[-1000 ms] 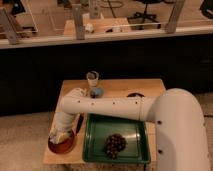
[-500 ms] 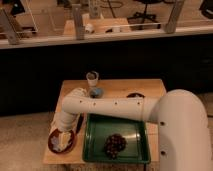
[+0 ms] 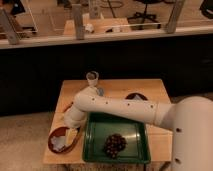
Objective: Place towel in red bowl
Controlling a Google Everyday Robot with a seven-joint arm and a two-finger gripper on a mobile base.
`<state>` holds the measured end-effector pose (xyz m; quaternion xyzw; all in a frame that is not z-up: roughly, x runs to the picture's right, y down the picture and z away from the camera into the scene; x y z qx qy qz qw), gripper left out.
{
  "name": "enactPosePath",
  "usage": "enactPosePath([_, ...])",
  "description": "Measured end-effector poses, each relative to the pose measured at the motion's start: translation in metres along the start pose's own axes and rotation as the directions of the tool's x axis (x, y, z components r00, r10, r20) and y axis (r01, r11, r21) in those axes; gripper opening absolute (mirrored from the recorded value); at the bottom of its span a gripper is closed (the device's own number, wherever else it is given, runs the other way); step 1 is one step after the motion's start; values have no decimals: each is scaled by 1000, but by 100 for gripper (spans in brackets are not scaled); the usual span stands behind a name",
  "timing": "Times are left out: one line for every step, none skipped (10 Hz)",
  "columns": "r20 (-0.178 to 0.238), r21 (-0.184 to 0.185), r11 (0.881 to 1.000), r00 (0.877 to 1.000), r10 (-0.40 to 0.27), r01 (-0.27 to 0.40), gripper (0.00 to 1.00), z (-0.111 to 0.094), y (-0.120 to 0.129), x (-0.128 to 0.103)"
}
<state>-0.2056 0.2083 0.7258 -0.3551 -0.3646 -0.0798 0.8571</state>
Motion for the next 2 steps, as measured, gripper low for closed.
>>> enactPosePath([14,11,1000,1000,12,-12,80,-5,0,4])
enactPosePath([36,18,1000,999,20,-21,80,-8,0,8])
